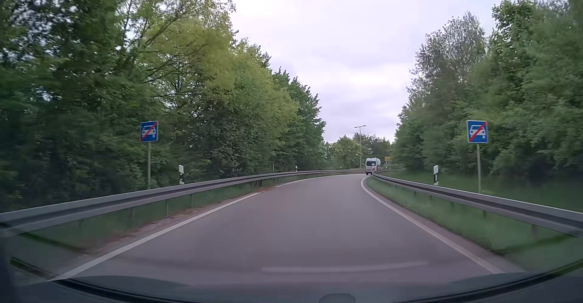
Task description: Follow the waypoints while adhering to traffic rules and regulations
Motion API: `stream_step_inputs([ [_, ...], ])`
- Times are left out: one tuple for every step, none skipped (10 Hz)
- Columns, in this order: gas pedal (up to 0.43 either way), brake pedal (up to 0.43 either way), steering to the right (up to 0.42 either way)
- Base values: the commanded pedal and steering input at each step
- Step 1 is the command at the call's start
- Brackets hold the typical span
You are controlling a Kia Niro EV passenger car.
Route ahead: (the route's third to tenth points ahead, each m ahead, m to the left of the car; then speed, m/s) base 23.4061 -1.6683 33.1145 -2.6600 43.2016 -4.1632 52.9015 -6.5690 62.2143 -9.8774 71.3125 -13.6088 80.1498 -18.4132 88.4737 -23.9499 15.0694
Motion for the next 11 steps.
stream_step_inputs([
  [0.098,0.0,0.019],
  [0.079,0.0,0.021],
  [0.067,0.0,0.021],
  [0.047,0.0,0.021],
  [0.028,0.0,0.021],
  [0.028,0.0,0.021],
  [0.028,0.0,0.021],
  [0.028,0.0,0.022],
  [0.028,0.0,0.023],
  [0.028,0.0,0.024],
  [0.028,0.0,0.024],
])
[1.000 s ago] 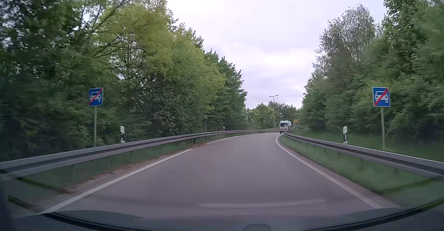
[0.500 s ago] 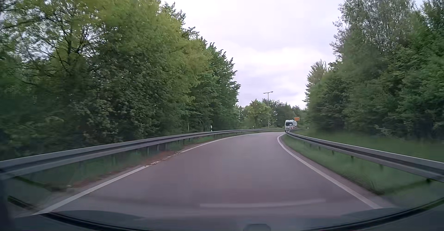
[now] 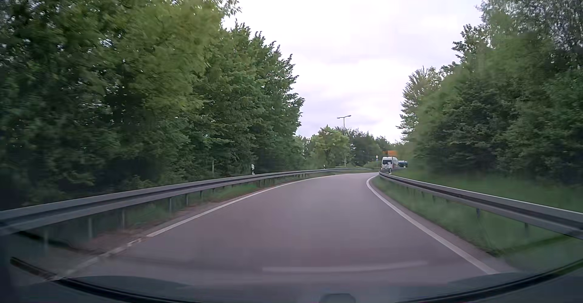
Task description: Follow the waypoints while adhering to traffic rules and regulations
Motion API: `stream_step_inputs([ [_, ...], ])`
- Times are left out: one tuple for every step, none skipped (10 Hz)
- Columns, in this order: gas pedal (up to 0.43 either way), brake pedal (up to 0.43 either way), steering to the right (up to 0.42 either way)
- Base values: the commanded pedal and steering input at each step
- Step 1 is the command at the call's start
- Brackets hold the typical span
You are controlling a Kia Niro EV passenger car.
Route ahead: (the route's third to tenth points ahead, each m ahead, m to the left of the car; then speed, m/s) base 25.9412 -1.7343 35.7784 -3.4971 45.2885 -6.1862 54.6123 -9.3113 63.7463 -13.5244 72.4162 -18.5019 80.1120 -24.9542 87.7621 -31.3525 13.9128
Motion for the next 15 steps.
stream_step_inputs([
  [0.028,0.0,0.025],
  [0.028,0.0,0.026],
  [0.039,0.0,0.026],
  [0.047,0.0,0.027],
  [0.067,0.0,0.027],
  [0.087,0.0,0.027],
  [0.098,0.0,0.027],
  [0.11,0.0,0.026],
  [0.118,0.0,0.026],
  [0.118,0.0,0.027],
  [0.118,0.0,0.027],
  [0.118,0.0,0.026],
  [0.118,0.0,0.027],
  [0.118,0.0,0.03],
  [0.118,0.0,0.033],
])
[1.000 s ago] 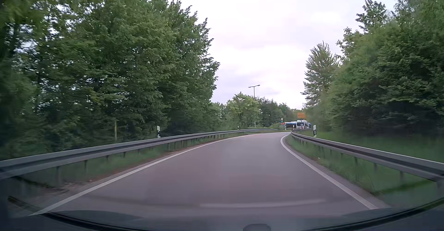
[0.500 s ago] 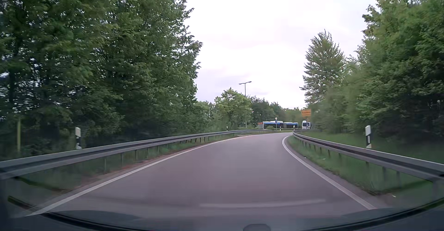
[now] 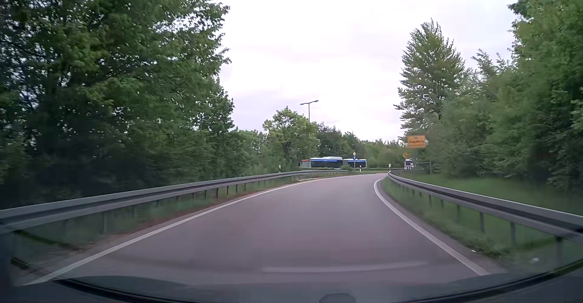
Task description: Follow the waypoints while adhering to traffic rules and regulations
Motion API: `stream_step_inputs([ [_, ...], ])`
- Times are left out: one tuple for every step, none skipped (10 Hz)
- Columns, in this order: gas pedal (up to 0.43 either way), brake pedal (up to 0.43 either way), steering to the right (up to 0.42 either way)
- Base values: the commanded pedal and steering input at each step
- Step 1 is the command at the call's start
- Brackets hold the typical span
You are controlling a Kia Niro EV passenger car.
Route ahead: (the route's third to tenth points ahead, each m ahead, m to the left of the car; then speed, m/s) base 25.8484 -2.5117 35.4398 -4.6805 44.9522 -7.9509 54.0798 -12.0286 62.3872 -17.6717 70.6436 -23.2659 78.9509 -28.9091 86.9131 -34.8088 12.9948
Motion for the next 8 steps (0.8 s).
stream_step_inputs([
  [0.118,0.0,0.034],
  [0.118,0.0,0.035],
  [0.13,0.0,0.034],
  [0.138,0.0,0.035],
  [0.138,0.0,0.035],
  [0.138,0.0,0.035],
  [0.138,0.0,0.035],
  [0.138,0.0,0.039],
])
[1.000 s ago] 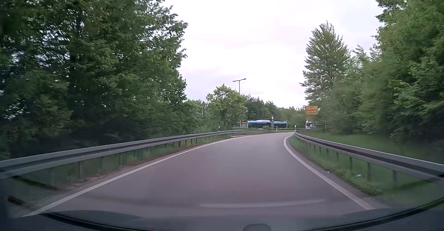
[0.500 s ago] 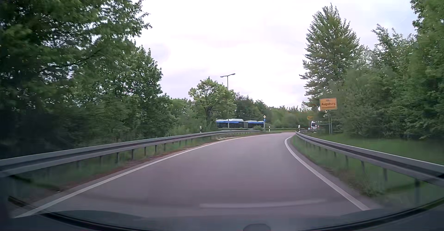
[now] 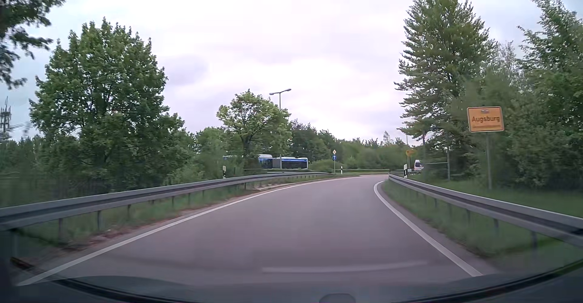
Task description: Follow the waypoints while adhering to traffic rules and regulations
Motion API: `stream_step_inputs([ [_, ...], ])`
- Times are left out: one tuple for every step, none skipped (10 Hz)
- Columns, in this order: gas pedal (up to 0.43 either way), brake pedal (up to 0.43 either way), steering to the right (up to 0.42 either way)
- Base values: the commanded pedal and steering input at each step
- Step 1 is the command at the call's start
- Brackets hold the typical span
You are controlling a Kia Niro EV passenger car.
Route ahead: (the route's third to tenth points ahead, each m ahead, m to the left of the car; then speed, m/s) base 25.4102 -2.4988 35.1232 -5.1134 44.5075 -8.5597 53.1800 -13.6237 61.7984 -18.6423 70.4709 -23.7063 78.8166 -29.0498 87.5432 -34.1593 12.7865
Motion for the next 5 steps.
stream_step_inputs([
  [0.138,0.0,0.04],
  [0.138,0.0,0.04],
  [0.138,0.0,0.039],
  [0.138,0.0,0.039],
  [0.138,0.0,0.039],
])
